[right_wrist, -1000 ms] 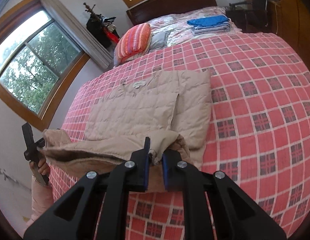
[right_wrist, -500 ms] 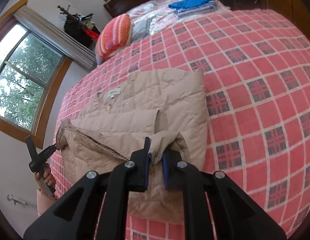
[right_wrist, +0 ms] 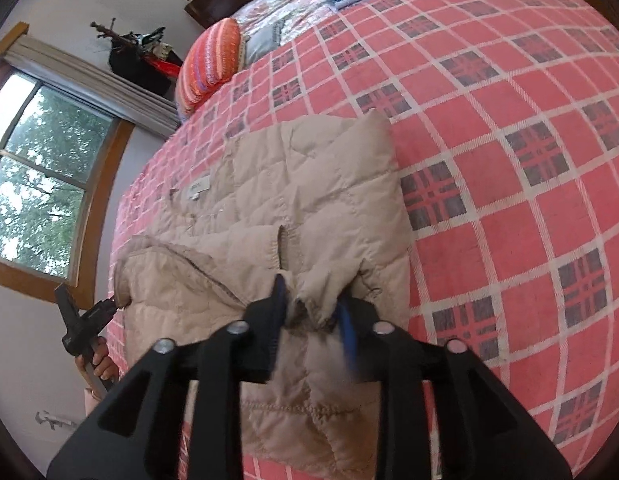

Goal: Fold large clothes

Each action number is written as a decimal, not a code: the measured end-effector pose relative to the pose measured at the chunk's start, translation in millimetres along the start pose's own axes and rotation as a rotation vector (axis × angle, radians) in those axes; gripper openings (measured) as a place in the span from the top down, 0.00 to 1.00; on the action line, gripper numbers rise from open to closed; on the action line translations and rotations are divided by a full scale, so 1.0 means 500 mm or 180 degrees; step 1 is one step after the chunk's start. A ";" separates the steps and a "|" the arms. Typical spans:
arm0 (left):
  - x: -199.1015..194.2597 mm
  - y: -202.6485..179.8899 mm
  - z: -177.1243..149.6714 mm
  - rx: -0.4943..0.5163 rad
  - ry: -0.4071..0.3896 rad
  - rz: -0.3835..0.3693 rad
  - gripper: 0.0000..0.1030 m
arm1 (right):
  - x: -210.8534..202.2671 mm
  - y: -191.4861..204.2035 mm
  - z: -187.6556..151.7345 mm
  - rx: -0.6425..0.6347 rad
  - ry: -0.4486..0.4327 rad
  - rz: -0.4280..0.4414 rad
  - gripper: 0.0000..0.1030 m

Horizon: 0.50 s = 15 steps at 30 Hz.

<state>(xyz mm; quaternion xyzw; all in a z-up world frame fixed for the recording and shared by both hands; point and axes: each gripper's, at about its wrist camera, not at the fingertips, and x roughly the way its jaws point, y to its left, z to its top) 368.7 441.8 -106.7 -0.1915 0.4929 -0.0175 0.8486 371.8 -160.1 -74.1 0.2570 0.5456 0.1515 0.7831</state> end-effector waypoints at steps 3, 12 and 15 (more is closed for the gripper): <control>-0.051 0.016 -0.007 -0.0044 -0.0207 -0.0029 0.30 | -0.034 -0.001 -0.015 -0.0029 -0.0045 0.0020 0.53; -0.124 0.041 -0.059 0.0333 -0.0416 0.0252 0.22 | -0.100 0.017 -0.085 -0.0378 -0.0174 -0.0209 0.37; -0.093 0.044 -0.072 0.0354 -0.0305 0.0400 0.22 | -0.066 0.014 -0.093 -0.0352 -0.0082 -0.0292 0.37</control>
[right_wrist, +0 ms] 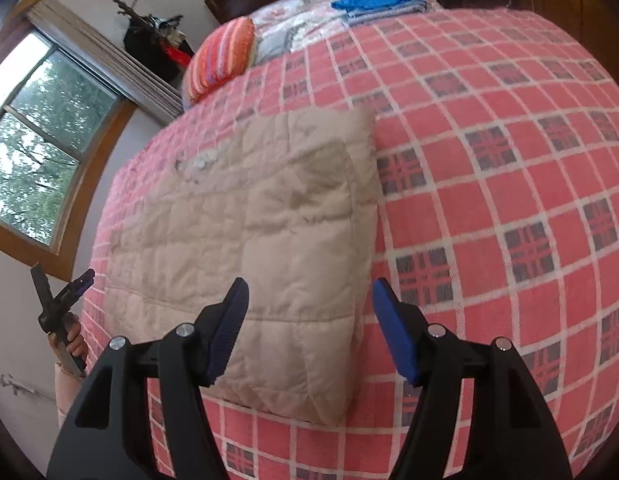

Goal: Fold large clothes

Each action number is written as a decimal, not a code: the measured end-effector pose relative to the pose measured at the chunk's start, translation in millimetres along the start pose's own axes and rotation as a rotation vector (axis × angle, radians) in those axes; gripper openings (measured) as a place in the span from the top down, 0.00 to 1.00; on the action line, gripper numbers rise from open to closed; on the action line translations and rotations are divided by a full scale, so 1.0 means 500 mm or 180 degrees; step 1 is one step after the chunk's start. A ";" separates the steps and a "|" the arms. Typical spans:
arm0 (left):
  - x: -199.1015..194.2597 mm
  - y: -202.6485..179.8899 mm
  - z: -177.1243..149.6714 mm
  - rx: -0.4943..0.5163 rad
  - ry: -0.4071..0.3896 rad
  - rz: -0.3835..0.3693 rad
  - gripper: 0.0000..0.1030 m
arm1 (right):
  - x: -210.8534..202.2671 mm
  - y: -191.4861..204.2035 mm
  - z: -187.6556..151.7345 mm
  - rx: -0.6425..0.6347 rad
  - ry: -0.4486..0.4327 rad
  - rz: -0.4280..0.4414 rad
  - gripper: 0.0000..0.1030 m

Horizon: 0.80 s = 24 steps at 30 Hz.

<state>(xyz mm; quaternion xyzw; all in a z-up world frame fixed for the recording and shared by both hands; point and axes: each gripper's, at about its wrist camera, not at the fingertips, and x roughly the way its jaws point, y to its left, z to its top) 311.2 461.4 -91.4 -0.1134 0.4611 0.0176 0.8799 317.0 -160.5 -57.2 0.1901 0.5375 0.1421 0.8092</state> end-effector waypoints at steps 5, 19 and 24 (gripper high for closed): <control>0.057 -0.007 -0.010 -0.0069 0.0153 -0.0026 0.22 | 0.050 0.008 0.012 0.0019 0.0059 -0.0006 0.42; 0.025 -0.089 -0.024 0.0165 0.0077 -0.0225 0.88 | 0.013 0.076 -0.028 -0.0453 -0.0187 -0.0327 0.92; -0.048 -0.084 -0.036 0.0139 -0.0125 -0.0361 0.91 | -0.027 0.098 -0.041 -0.0552 -0.0260 -0.0317 0.93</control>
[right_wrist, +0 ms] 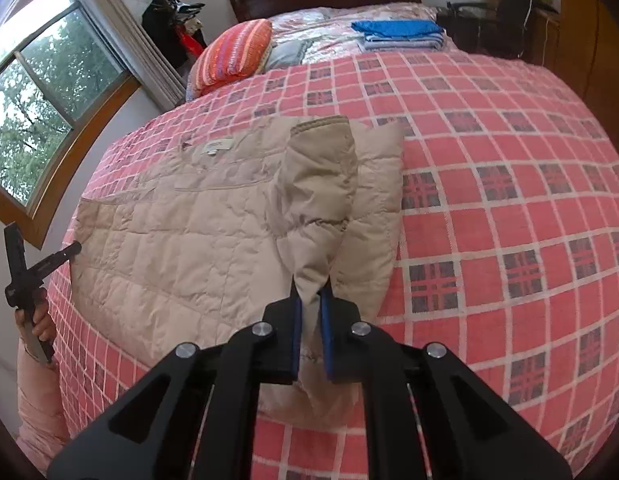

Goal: Fold large clothes

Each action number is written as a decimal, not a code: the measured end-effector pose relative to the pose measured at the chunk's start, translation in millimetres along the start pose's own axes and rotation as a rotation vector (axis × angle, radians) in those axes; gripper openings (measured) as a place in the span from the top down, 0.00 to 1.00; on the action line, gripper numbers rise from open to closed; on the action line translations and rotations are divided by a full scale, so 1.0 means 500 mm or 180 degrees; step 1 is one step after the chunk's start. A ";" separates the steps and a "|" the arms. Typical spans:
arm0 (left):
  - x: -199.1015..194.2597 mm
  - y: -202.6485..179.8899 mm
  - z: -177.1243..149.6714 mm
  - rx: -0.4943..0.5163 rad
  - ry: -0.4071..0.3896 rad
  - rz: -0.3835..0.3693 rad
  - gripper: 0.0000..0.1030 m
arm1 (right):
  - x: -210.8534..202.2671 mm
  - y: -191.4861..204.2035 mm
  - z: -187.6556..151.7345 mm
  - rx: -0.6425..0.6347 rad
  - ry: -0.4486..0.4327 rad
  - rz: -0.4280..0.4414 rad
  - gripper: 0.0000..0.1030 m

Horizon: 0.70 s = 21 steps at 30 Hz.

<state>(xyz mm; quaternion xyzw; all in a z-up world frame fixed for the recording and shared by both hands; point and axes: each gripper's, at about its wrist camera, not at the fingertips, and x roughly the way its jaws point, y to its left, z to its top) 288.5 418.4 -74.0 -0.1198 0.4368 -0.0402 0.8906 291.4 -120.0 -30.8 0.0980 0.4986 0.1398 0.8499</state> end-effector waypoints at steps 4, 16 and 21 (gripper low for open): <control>-0.049 -0.015 0.016 0.0015 -0.0160 -0.0055 0.92 | -0.052 0.017 0.020 -0.0024 -0.0157 0.0108 0.93; -0.059 -0.061 0.176 -0.0081 -0.0653 0.0221 0.92 | -0.081 0.016 0.184 0.0134 -0.0488 -0.0031 0.94; 0.052 -0.037 0.211 -0.0206 -0.0432 0.0347 0.91 | 0.007 -0.021 0.225 0.0303 -0.0359 -0.0042 0.94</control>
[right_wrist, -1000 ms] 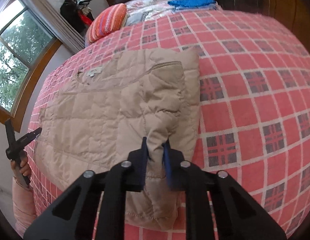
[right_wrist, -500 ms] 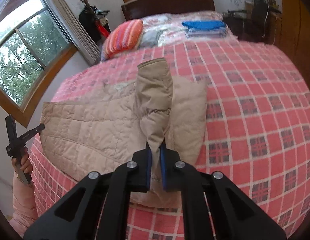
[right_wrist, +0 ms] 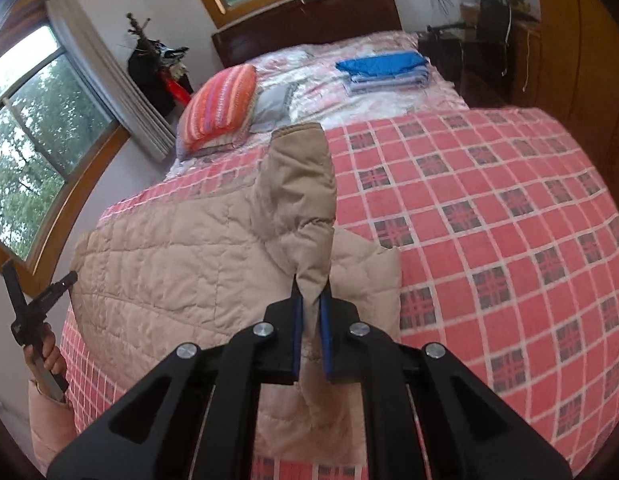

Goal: Fold large clothes

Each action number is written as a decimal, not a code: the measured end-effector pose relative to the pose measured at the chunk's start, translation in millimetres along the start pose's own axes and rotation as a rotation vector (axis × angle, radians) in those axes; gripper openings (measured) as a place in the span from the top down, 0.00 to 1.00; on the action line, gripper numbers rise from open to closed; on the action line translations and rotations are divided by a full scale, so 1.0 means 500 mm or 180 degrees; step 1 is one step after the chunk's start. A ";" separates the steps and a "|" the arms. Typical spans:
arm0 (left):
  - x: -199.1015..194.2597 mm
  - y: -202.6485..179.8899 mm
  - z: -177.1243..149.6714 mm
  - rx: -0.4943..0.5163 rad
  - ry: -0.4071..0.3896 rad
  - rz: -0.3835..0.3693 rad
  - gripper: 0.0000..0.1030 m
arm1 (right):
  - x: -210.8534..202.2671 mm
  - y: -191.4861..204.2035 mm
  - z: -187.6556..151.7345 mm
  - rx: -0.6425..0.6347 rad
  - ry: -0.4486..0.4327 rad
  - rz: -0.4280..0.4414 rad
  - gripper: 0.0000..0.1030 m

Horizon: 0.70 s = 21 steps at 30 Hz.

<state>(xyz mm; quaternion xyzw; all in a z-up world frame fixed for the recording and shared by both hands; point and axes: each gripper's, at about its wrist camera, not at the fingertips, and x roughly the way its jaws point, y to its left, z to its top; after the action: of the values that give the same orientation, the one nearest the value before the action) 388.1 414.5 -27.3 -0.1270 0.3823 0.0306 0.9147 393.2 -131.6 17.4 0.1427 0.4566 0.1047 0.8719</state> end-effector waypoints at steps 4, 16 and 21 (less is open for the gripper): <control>0.085 0.005 -0.013 -0.0024 0.0252 0.0107 0.91 | 0.088 -0.026 0.000 0.0128 0.0170 -0.0030 0.94; 0.201 0.034 -0.060 -0.0024 0.0682 0.0419 0.76 | 0.225 -0.079 -0.043 0.0348 0.0559 -0.0192 0.87; 0.155 0.053 -0.060 -0.0055 0.0717 0.0277 0.57 | 0.178 -0.083 -0.057 0.0335 0.0478 -0.0141 0.71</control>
<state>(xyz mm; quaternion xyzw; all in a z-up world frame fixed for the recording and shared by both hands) 417.9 429.3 -108.1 -0.1208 0.4875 0.0591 0.8627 421.8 -138.2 -80.6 0.1699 0.5287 0.0717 0.8286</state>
